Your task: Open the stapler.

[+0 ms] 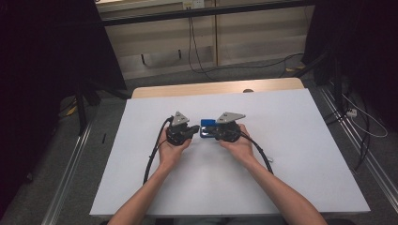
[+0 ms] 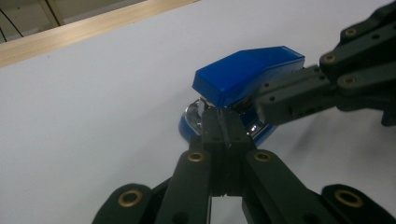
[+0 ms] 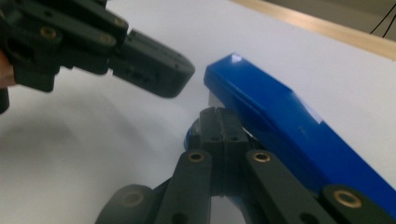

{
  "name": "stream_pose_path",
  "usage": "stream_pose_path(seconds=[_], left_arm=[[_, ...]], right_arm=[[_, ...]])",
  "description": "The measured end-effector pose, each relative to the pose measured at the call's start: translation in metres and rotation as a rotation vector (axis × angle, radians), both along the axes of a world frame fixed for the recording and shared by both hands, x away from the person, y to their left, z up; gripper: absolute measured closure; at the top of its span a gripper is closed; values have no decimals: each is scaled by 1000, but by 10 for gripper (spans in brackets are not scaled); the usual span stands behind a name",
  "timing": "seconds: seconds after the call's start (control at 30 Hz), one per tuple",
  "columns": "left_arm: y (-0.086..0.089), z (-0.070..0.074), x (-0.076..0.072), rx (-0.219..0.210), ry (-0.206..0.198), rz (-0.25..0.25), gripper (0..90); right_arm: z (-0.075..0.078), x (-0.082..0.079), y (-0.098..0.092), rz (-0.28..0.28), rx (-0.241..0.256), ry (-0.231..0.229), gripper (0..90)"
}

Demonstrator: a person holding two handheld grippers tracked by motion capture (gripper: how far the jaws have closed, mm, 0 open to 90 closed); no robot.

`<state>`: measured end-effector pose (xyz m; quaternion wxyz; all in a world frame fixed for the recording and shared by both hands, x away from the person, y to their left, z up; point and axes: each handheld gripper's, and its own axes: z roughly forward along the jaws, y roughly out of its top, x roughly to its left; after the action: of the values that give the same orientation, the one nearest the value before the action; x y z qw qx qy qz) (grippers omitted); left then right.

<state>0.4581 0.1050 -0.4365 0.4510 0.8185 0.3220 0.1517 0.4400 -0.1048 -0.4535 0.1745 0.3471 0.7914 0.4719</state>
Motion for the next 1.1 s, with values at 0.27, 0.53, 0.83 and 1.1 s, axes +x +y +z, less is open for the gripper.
stream_pose_path(seconds=[0.27, 0.53, 0.83, 1.1], left_arm=[[-3, -5, 10, 0, 26, 24, 900], [-9, -10, 14, 34, 15, 10, 900], [-9, -10, 17, 19, 24, 11, 900], [-10, -10, 16, 33, 8, 14, 900]], right_arm=[[-5, 4, 7, -10, -49, 35, 900], [-5, 5, 6, -36, -45, 45, 900], [-5, 5, 7, -31, -51, 40, 900], [-5, 5, 7, -33, -52, 38, 900]])
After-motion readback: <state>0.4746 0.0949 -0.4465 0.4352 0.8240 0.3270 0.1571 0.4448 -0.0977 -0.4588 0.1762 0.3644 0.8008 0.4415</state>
